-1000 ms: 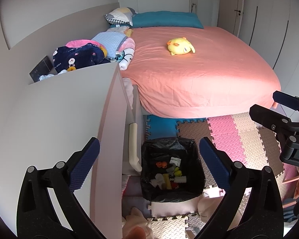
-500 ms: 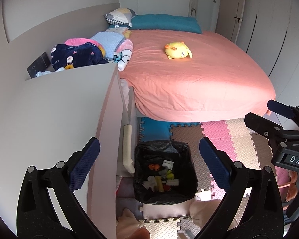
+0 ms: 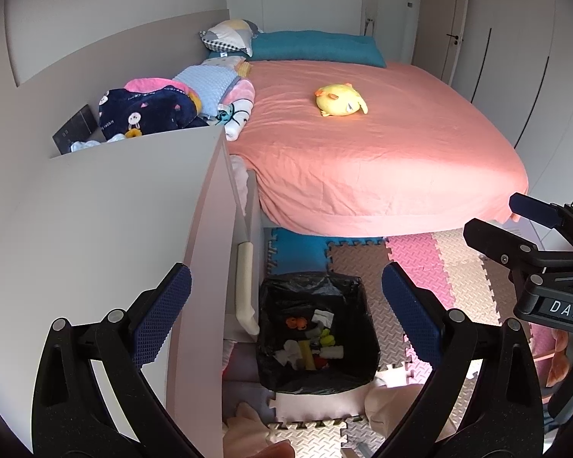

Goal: Collect trash

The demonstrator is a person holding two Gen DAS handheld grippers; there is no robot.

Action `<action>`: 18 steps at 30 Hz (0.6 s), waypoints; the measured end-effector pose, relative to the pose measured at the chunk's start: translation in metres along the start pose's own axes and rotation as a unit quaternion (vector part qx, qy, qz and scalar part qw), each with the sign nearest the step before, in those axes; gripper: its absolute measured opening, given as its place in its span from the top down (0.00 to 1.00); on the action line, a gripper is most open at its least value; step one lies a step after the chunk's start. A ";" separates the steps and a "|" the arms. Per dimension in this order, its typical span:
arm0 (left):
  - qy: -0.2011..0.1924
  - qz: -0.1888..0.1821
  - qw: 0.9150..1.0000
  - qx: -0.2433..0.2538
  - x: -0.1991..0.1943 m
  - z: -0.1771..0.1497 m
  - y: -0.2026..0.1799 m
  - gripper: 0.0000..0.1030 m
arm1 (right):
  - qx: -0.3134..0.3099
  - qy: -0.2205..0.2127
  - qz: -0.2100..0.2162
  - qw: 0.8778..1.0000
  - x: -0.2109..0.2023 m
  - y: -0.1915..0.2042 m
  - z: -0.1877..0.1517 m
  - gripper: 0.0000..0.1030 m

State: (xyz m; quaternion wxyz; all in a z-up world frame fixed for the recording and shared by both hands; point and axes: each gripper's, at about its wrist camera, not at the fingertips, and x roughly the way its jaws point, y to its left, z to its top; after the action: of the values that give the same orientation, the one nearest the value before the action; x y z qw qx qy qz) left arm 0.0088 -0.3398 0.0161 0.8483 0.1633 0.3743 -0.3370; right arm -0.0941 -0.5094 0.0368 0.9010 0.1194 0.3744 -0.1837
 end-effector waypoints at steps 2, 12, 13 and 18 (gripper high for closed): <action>0.000 0.004 1.000 0.003 0.000 0.000 -0.001 0.06 | 0.000 0.000 0.001 1.000 0.000 0.000 0.000 0.13; -0.003 0.020 1.000 0.007 -0.001 0.000 -0.003 0.06 | 0.000 0.000 0.000 1.000 0.000 0.001 -0.001 0.13; -0.003 0.024 1.000 0.007 -0.001 0.000 -0.003 0.06 | 0.000 0.000 0.000 1.000 0.000 0.001 -0.001 0.13; -0.003 0.028 1.000 0.009 -0.001 0.001 -0.004 0.06 | -0.001 0.001 0.000 1.000 0.000 0.001 0.000 0.13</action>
State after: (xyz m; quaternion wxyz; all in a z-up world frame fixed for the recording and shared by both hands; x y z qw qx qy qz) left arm 0.0060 -0.3428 0.0170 0.8570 0.1799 0.3642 -0.3170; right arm -0.0939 -0.5084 0.0364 0.9007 0.1188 0.3754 -0.1834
